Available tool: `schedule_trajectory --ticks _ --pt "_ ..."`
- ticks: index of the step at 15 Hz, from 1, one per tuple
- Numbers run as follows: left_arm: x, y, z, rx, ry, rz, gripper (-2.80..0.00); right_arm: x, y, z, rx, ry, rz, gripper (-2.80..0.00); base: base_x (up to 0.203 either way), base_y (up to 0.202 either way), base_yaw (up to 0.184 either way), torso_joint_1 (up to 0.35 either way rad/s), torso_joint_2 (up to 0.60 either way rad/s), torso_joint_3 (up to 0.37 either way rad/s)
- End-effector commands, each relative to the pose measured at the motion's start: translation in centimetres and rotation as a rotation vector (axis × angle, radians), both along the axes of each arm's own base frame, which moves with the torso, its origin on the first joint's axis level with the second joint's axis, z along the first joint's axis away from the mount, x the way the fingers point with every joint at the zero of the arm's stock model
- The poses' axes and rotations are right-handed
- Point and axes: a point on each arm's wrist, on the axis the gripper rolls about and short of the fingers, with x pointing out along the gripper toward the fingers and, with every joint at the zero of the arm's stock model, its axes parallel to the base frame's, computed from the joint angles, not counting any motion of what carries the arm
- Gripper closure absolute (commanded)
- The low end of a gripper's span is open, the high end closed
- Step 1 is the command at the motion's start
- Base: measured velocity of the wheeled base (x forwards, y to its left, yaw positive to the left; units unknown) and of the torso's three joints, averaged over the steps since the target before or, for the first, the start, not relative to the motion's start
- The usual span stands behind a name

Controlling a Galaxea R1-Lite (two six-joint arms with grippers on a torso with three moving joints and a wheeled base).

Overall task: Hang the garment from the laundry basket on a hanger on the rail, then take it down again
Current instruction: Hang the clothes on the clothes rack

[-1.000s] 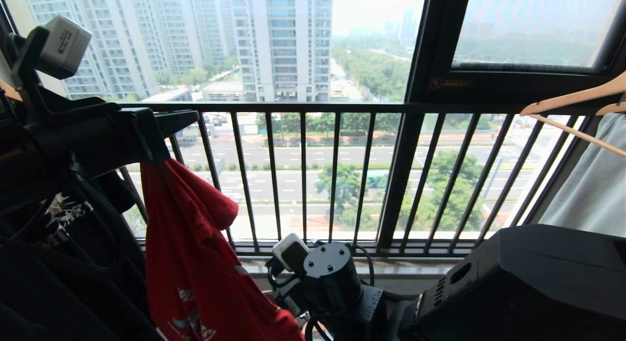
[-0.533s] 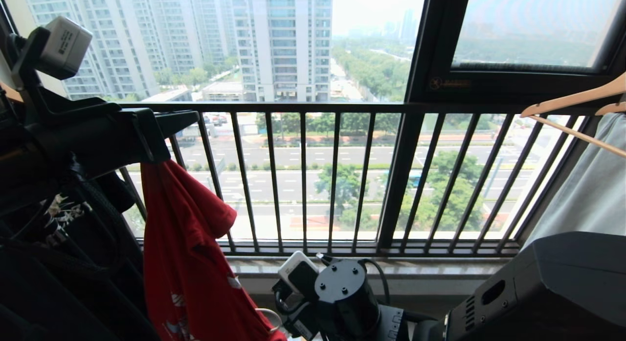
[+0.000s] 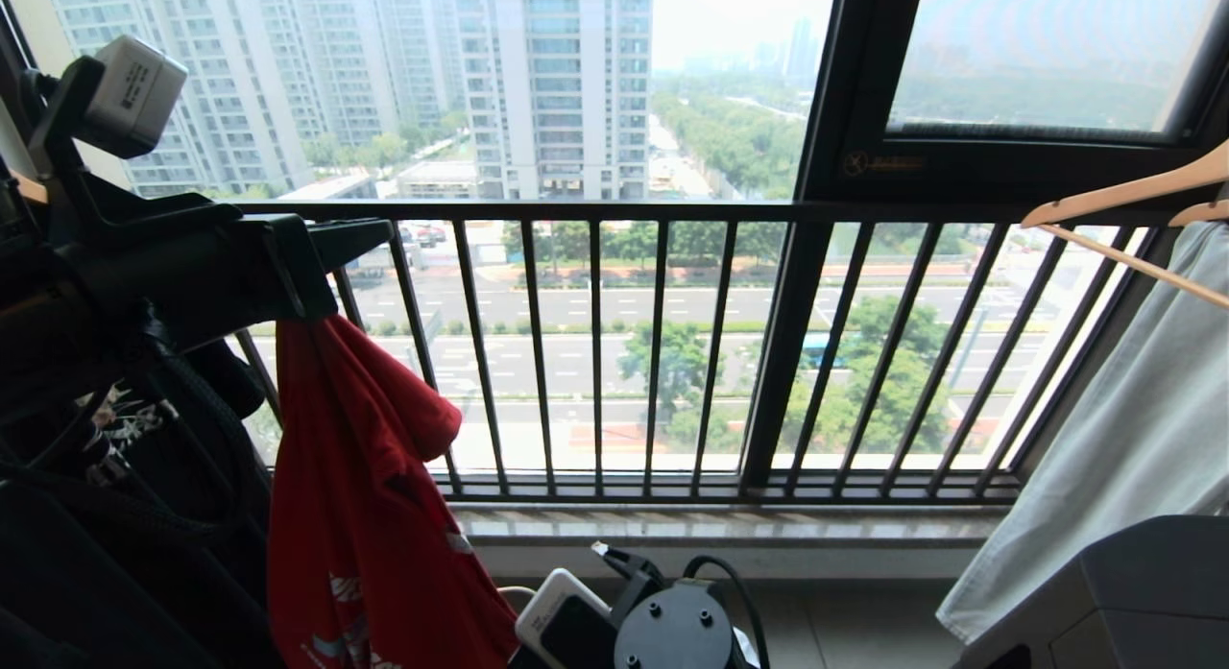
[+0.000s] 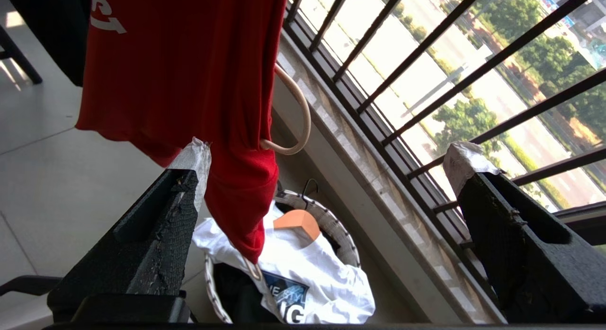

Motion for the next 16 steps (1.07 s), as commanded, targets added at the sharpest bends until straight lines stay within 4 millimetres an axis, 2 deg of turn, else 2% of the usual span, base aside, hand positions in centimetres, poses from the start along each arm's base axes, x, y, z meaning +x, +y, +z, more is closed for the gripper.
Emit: schedule_trajectory --ticks 1,4,6,8,10,12,16 --pt "0.0 0.0 0.0 -0.001 -0.001 -0.001 0.0 -0.3 0.0 -0.8 -0.021 0.012 0.009 -2.8 0.0 0.0 0.0 0.0 0.0 0.0" --pt "-0.2 0.1 0.2 -0.004 -0.01 -0.001 0.0 1.0 0.8 -2.1 -0.02 0.007 -0.018 -2.8 0.0 0.0 0.0 0.0 0.0 0.0" --pt "-0.4 0.1 0.4 -0.007 -0.017 0.0 0.0 3.3 1.7 -2.1 0.019 -0.024 -0.068 -2.8 0.0 0.0 0.0 0.0 0.0 0.0" --pt "-0.6 0.2 0.5 -0.009 -0.023 0.0 0.0 5.9 1.2 -1.8 0.024 -0.047 -0.129 -2.8 0.0 0.0 0.0 0.0 0.0 0.0" --pt "-0.6 0.2 0.5 -0.009 -0.023 0.002 0.0 7.5 0.2 -1.7 0.005 -0.062 -0.17 -2.8 0.0 0.0 0.0 0.0 0.0 0.0" --pt "-0.7 0.2 0.6 -0.01 -0.026 0.001 0.0 7.9 -0.2 -1.9 -0.004 -0.06 -0.181 -2.8 0.0 0.0 0.0 0.0 0.0 0.0" --pt "-0.7 0.2 0.5 -0.009 -0.023 0.001 0.0 7.5 0.5 -2.3 -0.005 -0.059 -0.163 -2.8 0.0 0.0 0.0 0.0 0.0 0.0"
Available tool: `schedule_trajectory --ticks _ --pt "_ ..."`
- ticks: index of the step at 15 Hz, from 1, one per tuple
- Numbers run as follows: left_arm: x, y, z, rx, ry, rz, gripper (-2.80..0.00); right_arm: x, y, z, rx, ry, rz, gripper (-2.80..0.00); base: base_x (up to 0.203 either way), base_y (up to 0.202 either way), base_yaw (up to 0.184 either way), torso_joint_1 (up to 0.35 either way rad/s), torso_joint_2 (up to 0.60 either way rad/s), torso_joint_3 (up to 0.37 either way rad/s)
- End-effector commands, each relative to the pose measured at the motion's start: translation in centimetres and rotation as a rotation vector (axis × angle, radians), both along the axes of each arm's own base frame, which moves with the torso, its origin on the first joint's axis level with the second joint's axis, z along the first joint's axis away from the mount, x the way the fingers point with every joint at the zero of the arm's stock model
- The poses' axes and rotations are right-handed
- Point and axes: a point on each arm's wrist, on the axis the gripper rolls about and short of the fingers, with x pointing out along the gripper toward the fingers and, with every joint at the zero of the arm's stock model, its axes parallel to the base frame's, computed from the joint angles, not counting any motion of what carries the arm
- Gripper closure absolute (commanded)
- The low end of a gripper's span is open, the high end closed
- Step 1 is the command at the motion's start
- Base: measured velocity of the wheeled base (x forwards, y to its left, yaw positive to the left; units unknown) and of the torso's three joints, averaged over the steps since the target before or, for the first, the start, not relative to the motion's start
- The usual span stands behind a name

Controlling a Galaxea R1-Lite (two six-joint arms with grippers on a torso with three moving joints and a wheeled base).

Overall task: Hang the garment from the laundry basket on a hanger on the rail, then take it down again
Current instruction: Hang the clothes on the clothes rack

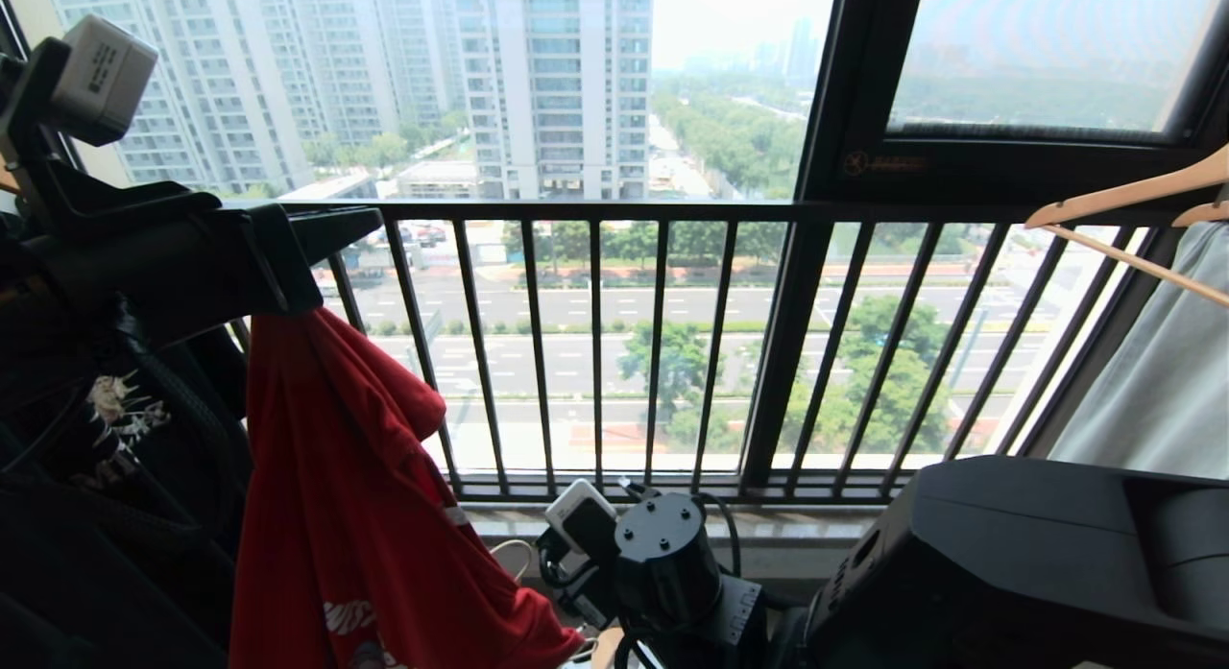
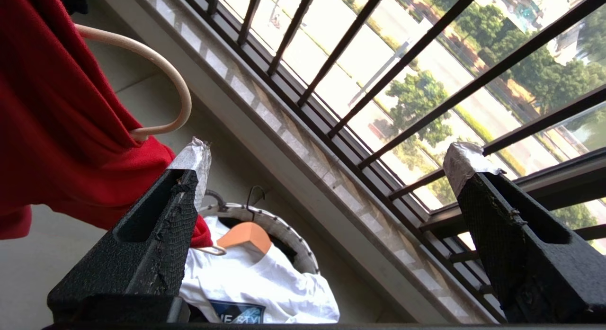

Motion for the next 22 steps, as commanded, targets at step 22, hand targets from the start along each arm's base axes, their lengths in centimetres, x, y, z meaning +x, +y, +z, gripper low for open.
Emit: schedule_trajectory --ticks 22 --pt "-0.2 0.1 0.1 -0.004 -0.007 -0.002 0.0 0.6 3.3 -0.9 0.0 -0.028 0.041 -2.8 0.0 0.0 0.0 0.0 0.0 0.0"
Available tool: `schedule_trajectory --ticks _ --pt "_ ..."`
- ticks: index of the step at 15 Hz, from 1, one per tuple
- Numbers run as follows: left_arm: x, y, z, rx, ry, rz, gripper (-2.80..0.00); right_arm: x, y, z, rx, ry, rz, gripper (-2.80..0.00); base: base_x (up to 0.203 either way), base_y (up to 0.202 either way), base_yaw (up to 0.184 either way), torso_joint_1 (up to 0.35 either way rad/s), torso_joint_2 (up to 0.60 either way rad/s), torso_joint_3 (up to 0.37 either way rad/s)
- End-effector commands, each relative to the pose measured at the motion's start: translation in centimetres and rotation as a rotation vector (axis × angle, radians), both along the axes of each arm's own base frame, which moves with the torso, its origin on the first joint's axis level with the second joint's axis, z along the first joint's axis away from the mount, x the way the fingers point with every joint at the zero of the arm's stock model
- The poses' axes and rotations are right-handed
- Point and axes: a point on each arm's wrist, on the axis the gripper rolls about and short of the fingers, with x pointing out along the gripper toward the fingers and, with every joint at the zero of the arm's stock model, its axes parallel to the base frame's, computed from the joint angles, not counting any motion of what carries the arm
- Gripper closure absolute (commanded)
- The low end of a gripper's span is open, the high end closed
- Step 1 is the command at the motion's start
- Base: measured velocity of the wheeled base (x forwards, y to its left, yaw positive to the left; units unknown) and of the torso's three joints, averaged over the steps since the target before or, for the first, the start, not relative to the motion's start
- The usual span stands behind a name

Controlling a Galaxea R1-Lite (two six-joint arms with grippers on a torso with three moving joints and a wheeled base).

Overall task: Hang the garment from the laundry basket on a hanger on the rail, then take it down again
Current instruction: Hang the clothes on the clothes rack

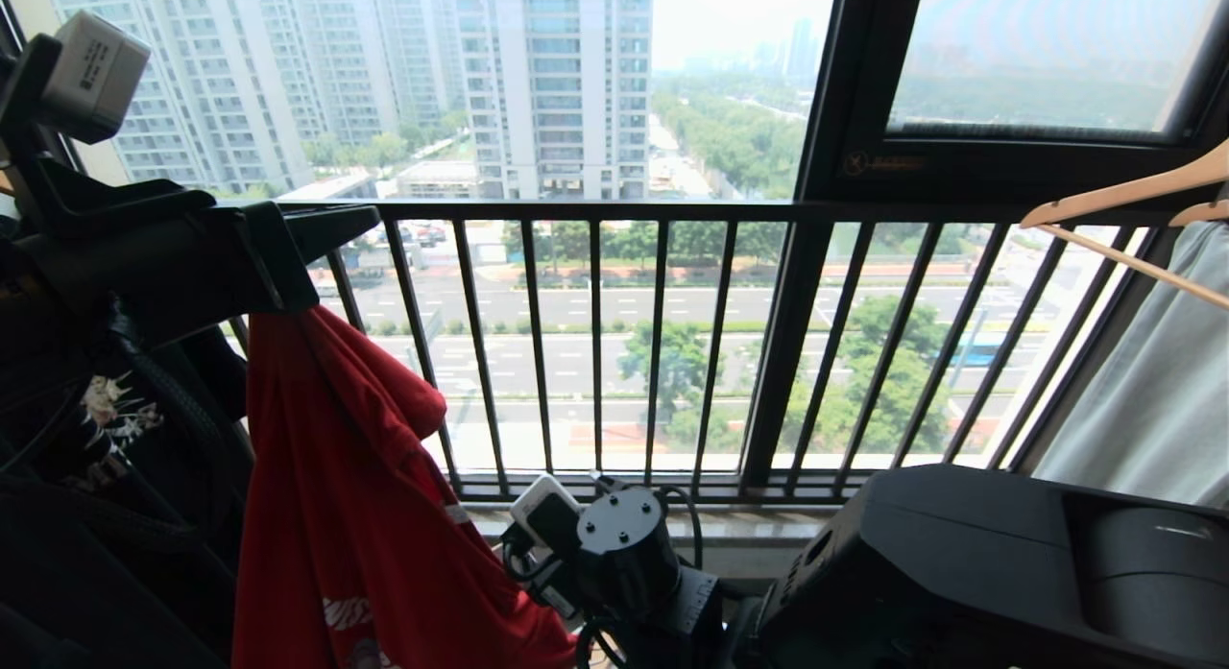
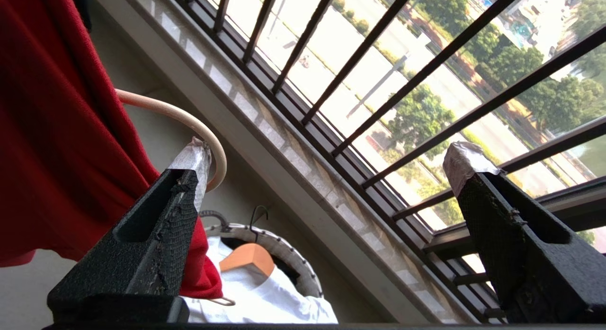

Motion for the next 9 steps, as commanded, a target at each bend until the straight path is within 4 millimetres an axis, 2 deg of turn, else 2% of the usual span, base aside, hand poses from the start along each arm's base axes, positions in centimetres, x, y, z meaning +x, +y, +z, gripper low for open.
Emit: schedule_trajectory --ticks 1,8,9 --pt "0.01 0.01 0.07 -0.002 -0.003 0.0 0.0 -0.55 0.74 -0.76 -0.01 0.003 0.018 -2.8 0.0 0.0 0.0 0.0 0.0 0.0" --pt "-0.15 0.06 0.15 -0.003 -0.008 0.0 0.0 -0.55 1.0 -1.19 -0.015 0.006 0.02 -2.8 0.0 0.0 0.0 0.0 0.0 0.0" --pt "-0.21 0.05 0.17 -0.004 -0.009 -0.001 0.0 -0.37 1.24 -0.83 -0.003 -0.002 0.019 0.0 0.0 0.0 0.0 0.0 0.0 0.0"
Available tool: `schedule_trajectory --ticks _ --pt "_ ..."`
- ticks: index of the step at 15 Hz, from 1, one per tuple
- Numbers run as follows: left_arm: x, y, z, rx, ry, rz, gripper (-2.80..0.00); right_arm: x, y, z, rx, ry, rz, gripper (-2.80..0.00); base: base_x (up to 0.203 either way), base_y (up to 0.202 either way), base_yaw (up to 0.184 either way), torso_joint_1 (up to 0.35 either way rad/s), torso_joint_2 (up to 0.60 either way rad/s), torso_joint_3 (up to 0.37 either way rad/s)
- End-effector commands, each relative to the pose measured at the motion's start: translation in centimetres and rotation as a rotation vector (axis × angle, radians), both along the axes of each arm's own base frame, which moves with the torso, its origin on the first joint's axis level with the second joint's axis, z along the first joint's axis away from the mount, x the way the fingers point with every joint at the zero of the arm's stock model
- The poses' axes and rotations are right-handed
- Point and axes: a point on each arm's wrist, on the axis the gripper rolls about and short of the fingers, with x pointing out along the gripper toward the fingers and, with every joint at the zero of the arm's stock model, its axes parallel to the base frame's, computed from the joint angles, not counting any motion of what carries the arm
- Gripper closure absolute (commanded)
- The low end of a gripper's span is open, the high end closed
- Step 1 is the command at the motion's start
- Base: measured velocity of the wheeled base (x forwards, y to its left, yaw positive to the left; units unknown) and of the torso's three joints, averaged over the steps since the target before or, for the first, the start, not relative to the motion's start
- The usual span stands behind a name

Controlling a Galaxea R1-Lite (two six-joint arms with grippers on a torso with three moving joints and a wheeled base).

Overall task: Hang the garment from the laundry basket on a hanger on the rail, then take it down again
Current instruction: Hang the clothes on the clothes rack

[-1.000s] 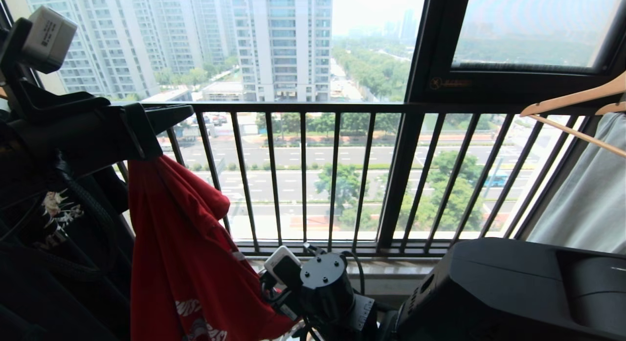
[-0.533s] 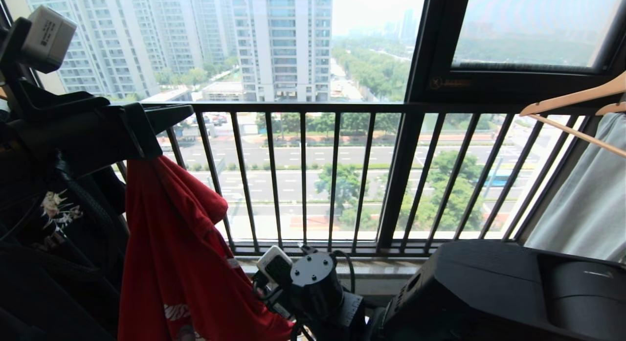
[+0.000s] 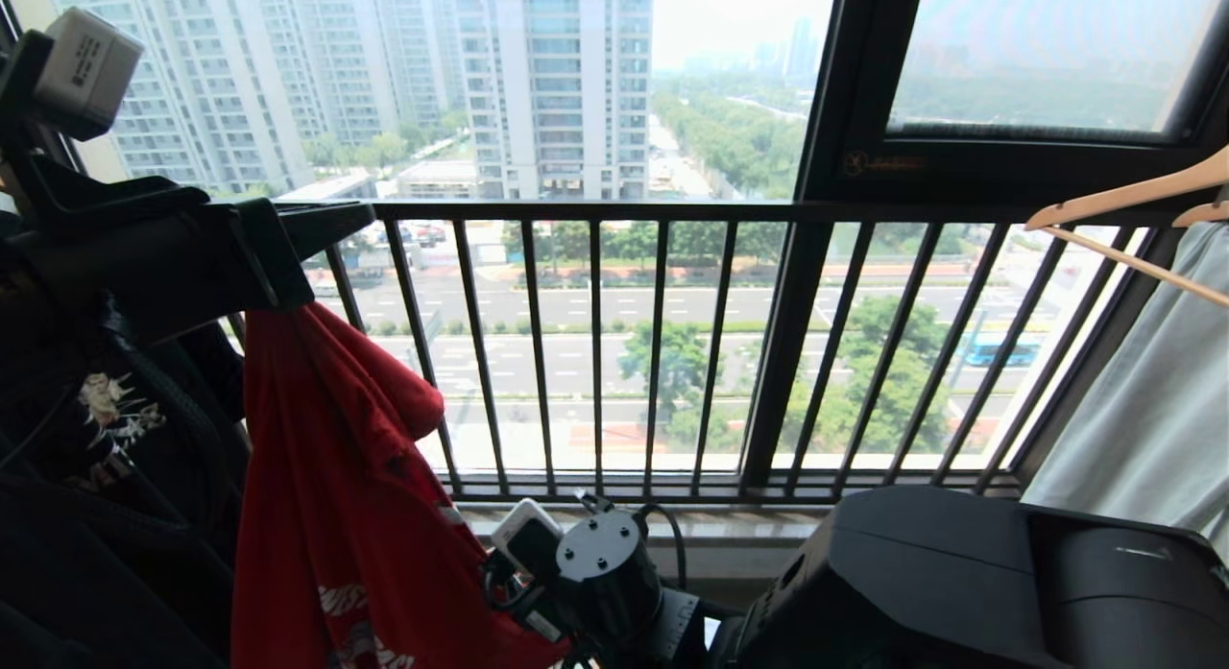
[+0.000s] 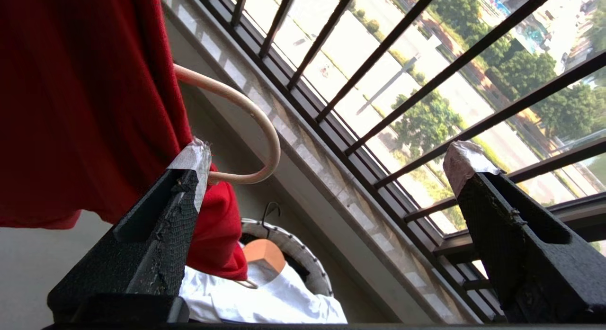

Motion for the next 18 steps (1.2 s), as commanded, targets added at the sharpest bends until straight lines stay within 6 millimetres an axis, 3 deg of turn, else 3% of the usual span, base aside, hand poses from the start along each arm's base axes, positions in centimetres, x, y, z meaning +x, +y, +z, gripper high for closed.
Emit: schedule_trajectory --ticks 1,9,18 --pt "-0.1 0.0 0.1 -0.002 -0.004 -0.003 0.0 0.3 0.4 0.5 0.019 -0.017 -0.003 0.0 0.0 0.0 0.0 0.0 0.0 0.0" --pt "-0.3 0.1 0.2 -0.005 -0.008 -0.005 0.0 0.1 1.0 0.4 0.01 -0.011 0.001 0.0 0.0 0.0 0.0 0.0 0.0 0.0" --pt "-0.5 -0.1 -0.9 0.019 0.022 -0.064 0.0 -0.3 -0.7 5.9 0.089 -0.075 -0.04 0.0 0.0 0.0 0.0 0.0 0.0 0.0"
